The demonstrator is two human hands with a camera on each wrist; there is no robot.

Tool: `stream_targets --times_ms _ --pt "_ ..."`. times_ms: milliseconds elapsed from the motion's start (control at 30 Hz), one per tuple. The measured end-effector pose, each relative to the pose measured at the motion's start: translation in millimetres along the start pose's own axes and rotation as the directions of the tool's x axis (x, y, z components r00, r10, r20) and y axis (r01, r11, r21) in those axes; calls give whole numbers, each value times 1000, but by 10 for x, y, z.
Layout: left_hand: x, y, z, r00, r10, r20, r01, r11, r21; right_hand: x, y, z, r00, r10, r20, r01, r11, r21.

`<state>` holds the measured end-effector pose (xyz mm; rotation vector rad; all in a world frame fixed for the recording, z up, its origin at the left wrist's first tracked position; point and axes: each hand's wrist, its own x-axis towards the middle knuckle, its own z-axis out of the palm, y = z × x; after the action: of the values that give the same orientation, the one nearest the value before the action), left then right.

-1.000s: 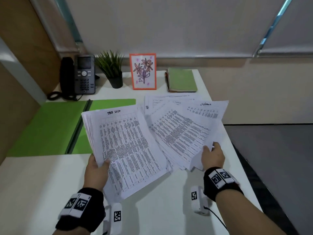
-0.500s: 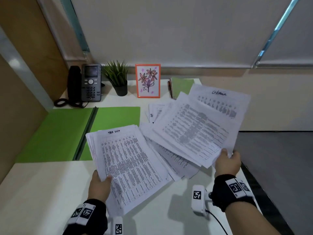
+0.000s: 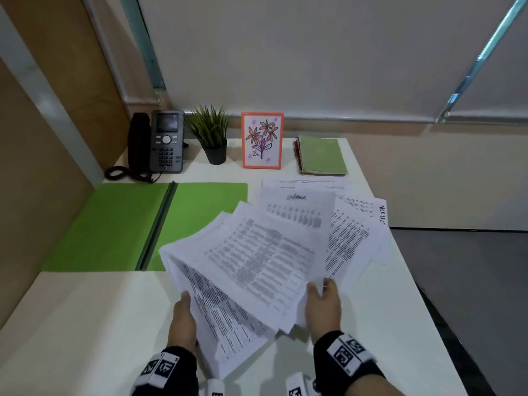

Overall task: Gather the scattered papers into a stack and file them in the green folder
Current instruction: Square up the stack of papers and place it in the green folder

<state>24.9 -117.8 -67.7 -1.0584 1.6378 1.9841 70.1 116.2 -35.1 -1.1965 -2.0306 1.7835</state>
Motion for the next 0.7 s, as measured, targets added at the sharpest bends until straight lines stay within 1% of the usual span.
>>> stream_targets --times_ms 33,67,100,133,167,200,233,300,333,367,400,467,500,567,633,700 --pt "1 -20 -12 997 -55 62 60 995 -76 -25 78 54 998 27 51 -24 999 -49" --pt "-2 -32 -12 992 -74 98 84 991 -104 -51 135 90 992 53 112 -42 994 -102" --pt "-32 -27 9 992 -57 113 67 994 -88 -72 180 109 980 78 182 -49 987 -156" --pt "-68 -3 29 996 -3 86 4 1000 -15 -95 194 109 961 94 259 -41 979 -202" --pt "-68 -6 39 997 73 31 -75 993 91 -123 186 95 935 107 339 -25 972 -236" --pt "-71 -12 36 992 126 -11 -122 974 191 -137 180 73 901 124 415 -12 965 -263" --pt "-70 -16 34 984 178 -16 -168 952 257 -158 143 45 861 144 488 7 956 -294" --pt "-36 -56 23 976 218 -15 -201 926 320 -161 66 -6 779 179 602 46 940 -339" --pt "-9 -76 -3 975 219 -30 -196 919 341 -131 36 -22 770 172 615 53 942 -330" --pt "12 -88 -15 975 220 -27 -195 907 373 -104 -20 -34 791 147 594 47 953 -298" --pt "23 -95 -28 975 222 -23 -196 901 386 -29 -59 -37 834 126 537 26 963 -267" --pt "59 -103 -41 973 230 -5 -208 890 406 162 -147 -36 921 145 362 -55 967 -248" --pt "57 -92 -47 973 230 6 -211 881 423 257 -201 -32 942 171 291 -102 966 -237" --pt "64 -73 -64 971 237 31 -226 868 443 433 -280 -13 964 171 205 -133 973 -189" --pt "55 -50 -85 972 230 55 -230 867 441 535 -359 14 984 103 147 -75 980 -186" --pt "49 -43 -95 975 211 65 -217 865 452 575 -452 22 998 -21 65 35 973 -227"
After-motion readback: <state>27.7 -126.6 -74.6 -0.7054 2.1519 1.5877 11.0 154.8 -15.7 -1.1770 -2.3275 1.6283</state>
